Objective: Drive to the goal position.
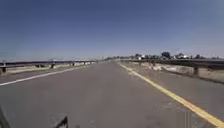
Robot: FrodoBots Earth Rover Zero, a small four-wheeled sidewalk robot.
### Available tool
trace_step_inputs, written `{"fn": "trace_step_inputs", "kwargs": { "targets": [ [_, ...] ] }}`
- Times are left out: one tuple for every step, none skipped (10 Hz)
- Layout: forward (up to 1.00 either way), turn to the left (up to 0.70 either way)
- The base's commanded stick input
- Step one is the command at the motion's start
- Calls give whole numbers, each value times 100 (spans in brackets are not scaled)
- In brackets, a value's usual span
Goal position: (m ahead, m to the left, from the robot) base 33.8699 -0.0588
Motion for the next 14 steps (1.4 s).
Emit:
{"fn": "trace_step_inputs", "kwargs": {
  "targets": [
    [100,0],
    [100,0],
    [100,0],
    [100,0],
    [100,0],
    [100,0],
    [100,0],
    [100,0],
    [100,0],
    [100,0],
    [100,0],
    [100,0],
    [100,0],
    [100,0]
  ]
}}
